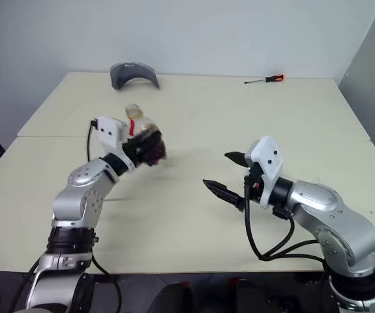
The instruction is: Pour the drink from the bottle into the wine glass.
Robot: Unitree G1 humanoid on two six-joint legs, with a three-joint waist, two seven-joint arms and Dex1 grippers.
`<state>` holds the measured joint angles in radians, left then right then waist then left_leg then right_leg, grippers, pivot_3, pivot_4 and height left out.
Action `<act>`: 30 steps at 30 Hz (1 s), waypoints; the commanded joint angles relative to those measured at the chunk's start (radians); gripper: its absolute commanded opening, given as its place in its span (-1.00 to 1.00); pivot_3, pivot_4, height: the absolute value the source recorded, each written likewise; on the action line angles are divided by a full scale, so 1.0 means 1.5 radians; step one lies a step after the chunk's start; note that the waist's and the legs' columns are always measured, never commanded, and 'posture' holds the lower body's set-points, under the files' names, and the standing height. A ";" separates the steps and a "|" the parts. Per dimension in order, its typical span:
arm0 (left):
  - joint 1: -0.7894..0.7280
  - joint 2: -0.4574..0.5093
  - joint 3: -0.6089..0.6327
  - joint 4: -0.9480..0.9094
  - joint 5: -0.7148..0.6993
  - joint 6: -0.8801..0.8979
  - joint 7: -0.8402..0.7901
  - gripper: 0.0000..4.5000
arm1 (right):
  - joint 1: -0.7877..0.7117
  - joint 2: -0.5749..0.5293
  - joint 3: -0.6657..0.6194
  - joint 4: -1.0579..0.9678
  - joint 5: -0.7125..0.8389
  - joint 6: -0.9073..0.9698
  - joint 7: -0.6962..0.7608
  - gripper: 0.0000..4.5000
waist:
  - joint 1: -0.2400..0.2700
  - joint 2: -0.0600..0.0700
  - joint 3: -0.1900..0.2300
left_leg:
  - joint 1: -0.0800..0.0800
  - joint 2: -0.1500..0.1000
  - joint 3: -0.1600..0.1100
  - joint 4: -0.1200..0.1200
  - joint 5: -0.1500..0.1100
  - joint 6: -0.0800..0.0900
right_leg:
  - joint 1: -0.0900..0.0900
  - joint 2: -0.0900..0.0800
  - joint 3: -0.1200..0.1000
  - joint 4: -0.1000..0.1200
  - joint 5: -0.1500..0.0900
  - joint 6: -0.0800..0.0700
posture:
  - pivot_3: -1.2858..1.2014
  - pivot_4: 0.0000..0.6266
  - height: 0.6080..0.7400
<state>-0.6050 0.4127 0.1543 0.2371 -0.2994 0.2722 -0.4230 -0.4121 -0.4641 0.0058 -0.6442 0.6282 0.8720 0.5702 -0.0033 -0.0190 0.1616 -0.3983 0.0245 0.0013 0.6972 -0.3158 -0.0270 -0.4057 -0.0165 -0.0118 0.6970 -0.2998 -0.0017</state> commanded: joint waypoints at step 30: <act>-0.019 -0.009 0.074 0.256 0.052 -0.216 0.099 -0.04 | -0.111 0.094 0.059 0.135 -0.039 -0.139 0.014 1.00 | -0.001 -0.001 0.000 | 0.000 0.000 0.000 0.000 0.001 -0.003 | -0.001 -0.001 -0.001 0.001 0.000 0.000 | 0.03 -0.52 1.00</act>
<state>-0.6293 0.3921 0.2446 0.6350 -0.2195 -0.0266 -0.2797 -0.5634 -0.3259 0.0996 -0.4254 0.5684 0.6846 0.5880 -0.0046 -0.0198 0.1611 -0.3985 0.0244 0.0018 0.6975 -0.3137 -0.0309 -0.4066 -0.0183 -0.0128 0.6981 -0.2997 -0.0018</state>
